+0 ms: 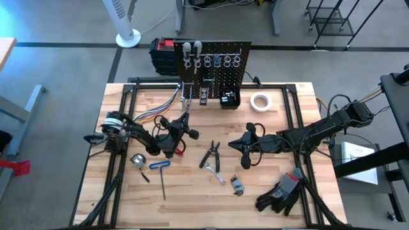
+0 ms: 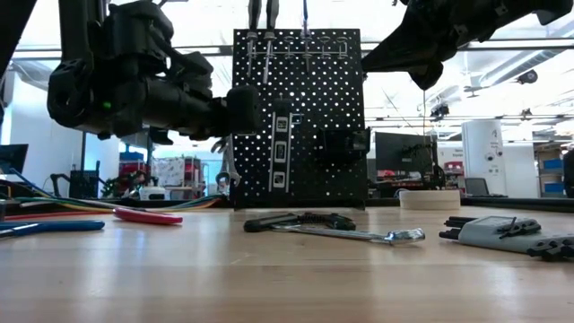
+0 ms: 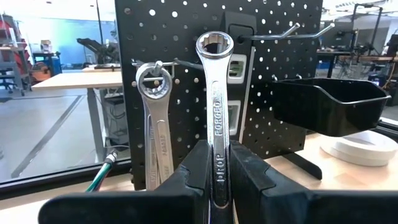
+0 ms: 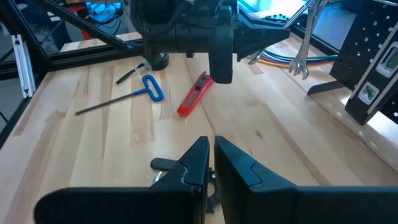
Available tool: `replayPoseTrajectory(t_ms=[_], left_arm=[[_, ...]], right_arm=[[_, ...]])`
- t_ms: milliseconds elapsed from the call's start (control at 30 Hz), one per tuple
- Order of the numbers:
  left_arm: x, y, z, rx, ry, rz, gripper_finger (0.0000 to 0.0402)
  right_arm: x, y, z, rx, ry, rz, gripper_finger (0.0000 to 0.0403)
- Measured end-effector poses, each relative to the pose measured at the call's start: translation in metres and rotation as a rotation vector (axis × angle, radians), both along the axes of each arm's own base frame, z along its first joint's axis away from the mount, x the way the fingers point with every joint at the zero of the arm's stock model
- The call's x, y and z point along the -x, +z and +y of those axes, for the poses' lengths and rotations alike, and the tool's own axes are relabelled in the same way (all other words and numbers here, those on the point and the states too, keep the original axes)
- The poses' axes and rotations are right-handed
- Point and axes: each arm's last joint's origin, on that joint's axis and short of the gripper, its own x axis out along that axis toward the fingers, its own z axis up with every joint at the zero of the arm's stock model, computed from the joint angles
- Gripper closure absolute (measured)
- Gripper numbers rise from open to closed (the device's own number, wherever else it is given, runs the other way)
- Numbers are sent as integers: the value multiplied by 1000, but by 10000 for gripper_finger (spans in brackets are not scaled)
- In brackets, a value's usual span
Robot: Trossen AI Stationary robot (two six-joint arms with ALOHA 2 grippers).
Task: Hang tools onto peg board
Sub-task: Hang the wrench on the peg board
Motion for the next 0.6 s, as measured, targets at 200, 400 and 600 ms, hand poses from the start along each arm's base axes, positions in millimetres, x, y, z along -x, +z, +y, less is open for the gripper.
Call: replayPoseTrajectory(t_ms=[200, 400, 600], left_arm=[[0, -2, 2, 6, 4, 8, 377], [-1, -4, 4, 15, 9, 1, 377], [-4, -7, 9, 3, -70, 44, 334]], right_arm=[[0, 0, 0, 0, 0, 0, 385], [0, 0, 0, 0, 0, -1, 385], [0, 0, 0, 0, 0, -1, 385]])
